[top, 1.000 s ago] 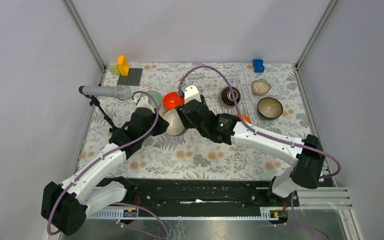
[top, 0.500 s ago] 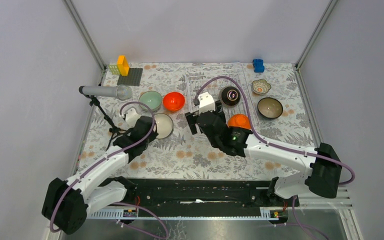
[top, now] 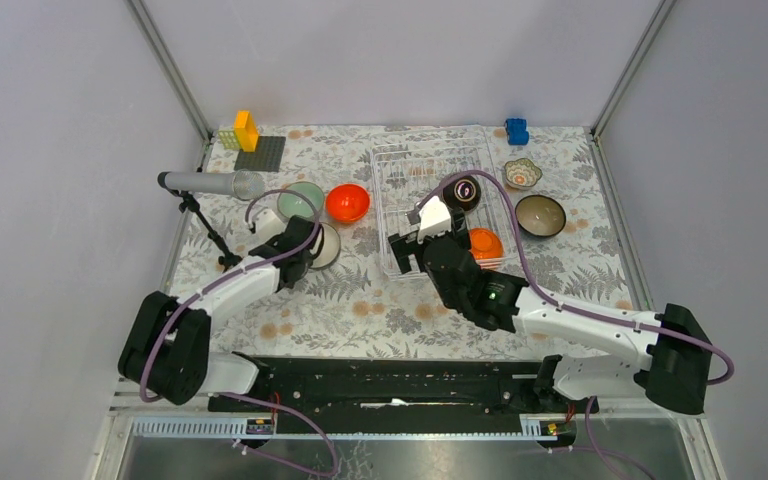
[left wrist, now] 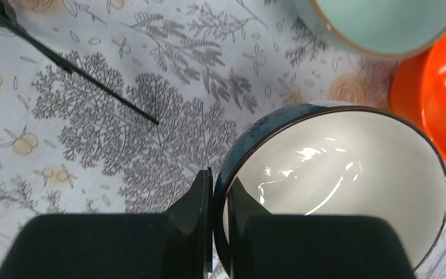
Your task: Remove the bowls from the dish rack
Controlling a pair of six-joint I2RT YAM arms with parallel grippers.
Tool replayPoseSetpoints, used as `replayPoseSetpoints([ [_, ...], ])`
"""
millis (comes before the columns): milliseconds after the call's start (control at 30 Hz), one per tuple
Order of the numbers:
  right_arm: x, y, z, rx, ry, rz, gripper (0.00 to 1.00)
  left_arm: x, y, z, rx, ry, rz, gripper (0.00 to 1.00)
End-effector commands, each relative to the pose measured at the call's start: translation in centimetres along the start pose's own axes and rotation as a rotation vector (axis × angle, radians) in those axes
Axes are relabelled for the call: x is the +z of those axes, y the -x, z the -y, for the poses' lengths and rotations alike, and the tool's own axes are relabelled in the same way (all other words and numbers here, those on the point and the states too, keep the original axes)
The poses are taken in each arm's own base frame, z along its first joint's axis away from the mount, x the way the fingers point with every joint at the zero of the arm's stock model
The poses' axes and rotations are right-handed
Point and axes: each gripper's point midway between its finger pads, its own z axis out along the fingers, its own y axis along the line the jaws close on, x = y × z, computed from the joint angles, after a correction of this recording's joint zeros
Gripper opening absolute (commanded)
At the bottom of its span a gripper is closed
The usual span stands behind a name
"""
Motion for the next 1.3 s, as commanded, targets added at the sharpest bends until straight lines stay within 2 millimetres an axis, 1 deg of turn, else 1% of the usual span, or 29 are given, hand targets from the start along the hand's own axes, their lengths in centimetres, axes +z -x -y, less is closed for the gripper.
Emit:
replayPoseSetpoints([
  [0,-0.4,2.1,1.4,0.001,-0.04,0.098,1.0,0.6,4.0,4.7,-0.148,-0.12,0.066,0.0],
  [200,-0.6,2.0,2.6,-0.024,-0.088,0.122,1.0,2.6,5.0,5.1,-0.163,-0.064,0.068,0.0],
  [333,-0.5,1.7,2.6,-0.027,-0.087,0.122,1.0,3.8,5.5,4.9,-0.176,-0.032,0.07,0.09],
  [400,-0.5,1.5,2.5,-0.028,-0.088,0.119,1.0,4.1,5.7,4.7,-0.185,-0.023,0.072,0.12],
  [467,-0.5,1.4,2.7,-0.028,-0.101,0.116,1.0,4.1,5.8,4.4,-0.188,-0.014,0.071,0.21],
  [533,-0.5,1.3,3.1,-0.022,-0.126,0.109,1.0,3.9,5.8,4.3,-0.183,-0.019,0.068,0.37],
  [567,-0.4,1.2,3.3,-0.009,-0.134,0.106,1.0,3.6,5.8,4.3,-0.176,-0.03,0.064,0.42],
  [600,-0.2,1.0,3.3,-0.003,-0.13,0.099,1.0,3.5,5.6,4.3,-0.17,-0.039,0.056,0.43],
  [733,0.9,0.1,2.9,0.057,-0.067,0.046,1.0,2.3,5.2,4.2,-0.151,-0.089,0.034,0.46],
  [800,1.5,-0.4,3.1,0.107,-0.042,0.003,1.0,1.6,5.0,4.6,-0.114,-0.136,0.018,0.46],
  [867,2.2,-0.9,4.0,0.167,-0.042,-0.042,1.0,0.7,5.0,5.1,-0.076,-0.188,-0.002,0.47],
  [933,2.7,-1.3,4.5,0.208,-0.034,-0.087,1.0,-0.2,4.8,5.2,-0.039,-0.221,-0.017,0.48],
  [1100,3.6,-2.7,6.2,0.259,-0.069,-0.214,1.0,-3.3,4.3,6.0,0.029,-0.341,-0.022,0.55],
  [1133,3.8,-3.4,6.6,0.266,-0.09,-0.254,1.0,-4.0,4.3,6.4,0.042,-0.372,-0.021,0.56],
  [1267,4.9,-4.6,7.4,0.357,-0.074,-0.338,1.0,-7.0,4.1,8.4,0.105,-0.509,-0.018,0.59],
])
